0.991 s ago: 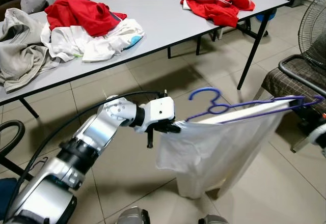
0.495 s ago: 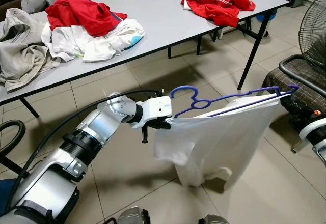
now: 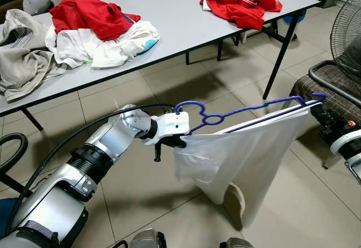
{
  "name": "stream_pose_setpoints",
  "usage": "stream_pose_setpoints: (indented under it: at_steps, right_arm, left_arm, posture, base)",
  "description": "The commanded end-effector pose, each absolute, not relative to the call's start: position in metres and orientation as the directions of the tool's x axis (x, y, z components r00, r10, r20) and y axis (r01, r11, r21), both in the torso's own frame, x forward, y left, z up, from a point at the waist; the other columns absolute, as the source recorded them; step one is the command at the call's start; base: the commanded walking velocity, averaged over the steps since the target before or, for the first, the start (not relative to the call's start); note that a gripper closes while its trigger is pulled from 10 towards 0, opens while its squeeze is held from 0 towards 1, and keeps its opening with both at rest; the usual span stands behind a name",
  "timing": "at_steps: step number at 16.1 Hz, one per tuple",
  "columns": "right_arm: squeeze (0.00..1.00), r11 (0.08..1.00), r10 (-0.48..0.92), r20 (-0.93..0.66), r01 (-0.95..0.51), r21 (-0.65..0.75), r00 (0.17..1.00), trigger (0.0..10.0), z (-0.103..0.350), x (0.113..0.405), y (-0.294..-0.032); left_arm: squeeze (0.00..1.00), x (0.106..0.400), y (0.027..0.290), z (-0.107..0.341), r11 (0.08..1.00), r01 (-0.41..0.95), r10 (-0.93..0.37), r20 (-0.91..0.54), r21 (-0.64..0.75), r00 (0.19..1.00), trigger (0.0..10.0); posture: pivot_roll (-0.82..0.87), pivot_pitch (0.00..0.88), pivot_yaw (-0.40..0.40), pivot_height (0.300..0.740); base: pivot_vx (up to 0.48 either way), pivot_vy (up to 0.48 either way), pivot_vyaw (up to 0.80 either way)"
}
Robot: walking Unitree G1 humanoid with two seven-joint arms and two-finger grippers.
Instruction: Hang hanger
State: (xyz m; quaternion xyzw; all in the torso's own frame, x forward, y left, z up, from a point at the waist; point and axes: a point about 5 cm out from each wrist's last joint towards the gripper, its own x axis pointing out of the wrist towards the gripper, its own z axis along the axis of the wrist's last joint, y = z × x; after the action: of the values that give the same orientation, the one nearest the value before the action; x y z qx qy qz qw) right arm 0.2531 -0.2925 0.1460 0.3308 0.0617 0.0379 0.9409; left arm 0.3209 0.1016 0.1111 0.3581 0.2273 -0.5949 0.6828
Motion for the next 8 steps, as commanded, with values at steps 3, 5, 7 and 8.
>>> stream_pose_setpoints:
  at_steps: [3, 5, 7, 8]
  right_arm:
    - [0.00, 0.856, 0.094, -0.094, -0.032, 0.516, 0.991, 6.7, 0.155, 0.249, -0.295]
    - [0.00, 0.897, 0.170, -0.197, -0.068, 0.438, 0.965, 10.0, 0.130, 0.242, -0.276]
    - [0.00, 0.912, 0.188, -0.313, -0.047, 0.407, 0.931, 10.0, 0.099, 0.232, -0.269]
    - [0.00, 0.919, 0.188, -0.365, -0.033, 0.392, 0.912, 10.0, 0.083, 0.226, -0.265]
  left_arm:
    - [0.00, 0.323, 0.116, 0.110, 0.130, 0.978, -0.667, -0.715, 0.161, 0.206, 0.0]
    - [0.00, 0.318, 0.119, 0.120, 0.050, 0.984, -0.695, -0.702, 0.170, 0.157, 0.0]
    - [0.00, 0.313, 0.129, 0.128, -0.031, 0.986, -0.694, -0.714, 0.165, 0.097, 0.0]
    - [0.00, 0.310, 0.137, 0.131, -0.080, 0.984, -0.674, -0.736, 0.161, 0.066, 0.0]
  posture:
    - [-0.17, 0.000, 0.087, 0.740]
    - [-0.17, 0.000, 0.095, 0.740]
    - [-0.17, 0.000, 0.103, 0.740]
    - [-0.17, 0.000, 0.107, 0.740]
  base:
    - [0.000, 0.000, 0.00]
    - [0.000, 0.000, 0.00]
    - [0.000, 0.000, 0.00]
    - [0.000, 0.000, 0.00]
